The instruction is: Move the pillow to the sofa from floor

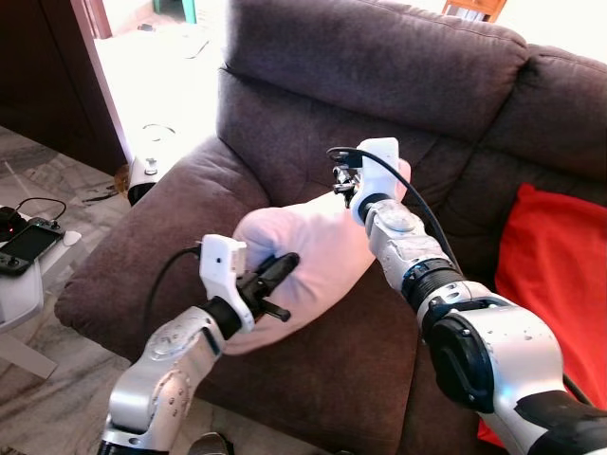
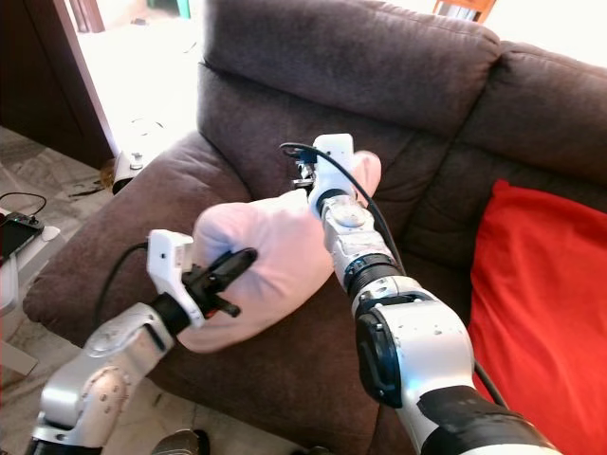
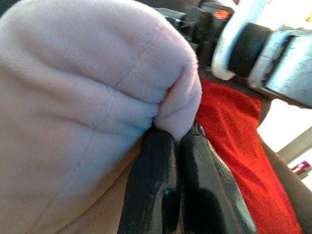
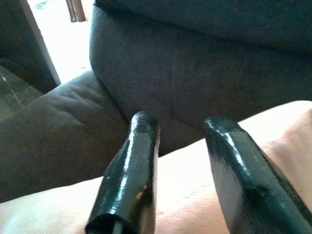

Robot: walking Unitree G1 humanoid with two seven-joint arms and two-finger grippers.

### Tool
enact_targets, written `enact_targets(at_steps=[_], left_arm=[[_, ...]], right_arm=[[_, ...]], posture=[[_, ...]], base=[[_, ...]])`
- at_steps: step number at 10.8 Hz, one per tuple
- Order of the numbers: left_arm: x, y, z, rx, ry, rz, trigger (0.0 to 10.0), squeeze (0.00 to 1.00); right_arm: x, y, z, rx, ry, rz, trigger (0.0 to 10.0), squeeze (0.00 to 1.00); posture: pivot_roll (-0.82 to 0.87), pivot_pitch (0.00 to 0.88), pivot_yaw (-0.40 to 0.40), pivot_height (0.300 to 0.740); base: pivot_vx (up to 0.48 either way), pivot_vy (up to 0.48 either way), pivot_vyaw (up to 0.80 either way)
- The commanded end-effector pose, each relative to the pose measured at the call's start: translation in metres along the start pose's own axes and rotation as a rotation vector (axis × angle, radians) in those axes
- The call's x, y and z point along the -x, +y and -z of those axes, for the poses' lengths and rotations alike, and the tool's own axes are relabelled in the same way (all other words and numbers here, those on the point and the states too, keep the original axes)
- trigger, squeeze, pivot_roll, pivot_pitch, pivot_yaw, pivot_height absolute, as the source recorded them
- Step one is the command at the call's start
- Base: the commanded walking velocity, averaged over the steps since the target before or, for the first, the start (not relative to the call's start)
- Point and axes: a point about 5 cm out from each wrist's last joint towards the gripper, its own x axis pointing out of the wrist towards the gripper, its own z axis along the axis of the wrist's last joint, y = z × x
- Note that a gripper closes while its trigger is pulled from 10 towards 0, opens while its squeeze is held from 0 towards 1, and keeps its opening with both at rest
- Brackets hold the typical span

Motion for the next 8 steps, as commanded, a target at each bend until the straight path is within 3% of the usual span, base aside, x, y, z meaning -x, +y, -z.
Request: enact_targets(at_steps=[1, 2, 3, 5, 6, 7, 8], left_arm=[[-0.003, 0.001, -0.005, -0.031, -0.019, -0.022, 10.0, 0.00], [0.000, 0.020, -0.002, -0.065, -0.007, -0.170, 10.0, 0.00], [0.005, 0.030, -0.001, -0.078, -0.007, -0.235, 10.0, 0.00], [0.005, 0.030, -0.001, -0.078, -0.007, -0.235, 10.0, 0.00], [0.030, 0.067, 0.001, -0.079, -0.010, -0.493, 10.0, 0.00], [0.040, 0.074, 0.005, -0.086, 0.012, -0.534, 10.0, 0.00], [0.042, 0.072, 0.006, -0.096, 0.014, -0.514, 10.0, 0.00]], right_arm=[[0.000, -0.007, -0.001, 0.014, -0.006, 0.025, 10.0, 0.72], [0.002, -0.014, 0.000, 0.052, -0.012, 0.062, 10.0, 0.00], [0.003, -0.021, 0.002, 0.028, -0.017, 0.094, 10.0, 0.00], [0.003, -0.021, 0.002, 0.028, -0.017, 0.094, 10.0, 0.00], [0.021, -0.067, 0.033, -0.036, -0.048, 0.286, 10.0, 0.00], [0.043, -0.096, 0.065, -0.023, -0.066, 0.396, 10.0, 0.00], [0.055, -0.104, 0.082, 0.005, -0.055, 0.417, 10.0, 0.00]], posture=[[0.19, 0.093, -0.156, 0.740], [0.19, 0.096, -0.156, 0.740], [0.18, 0.099, -0.155, 0.740], [0.18, 0.099, -0.155, 0.740], [0.17, 0.108, -0.154, 0.740], [0.16, 0.108, -0.149, 0.740], [0.15, 0.106, -0.146, 0.740]], base=[[0.000, 0.000, 0.00], [0.000, 0.000, 0.00], [0.000, 0.000, 0.00], [0.000, 0.000, 0.00], [0.000, 0.000, 0.00], [0.000, 0.000, 0.00], [0.000, 0.000, 0.00]])
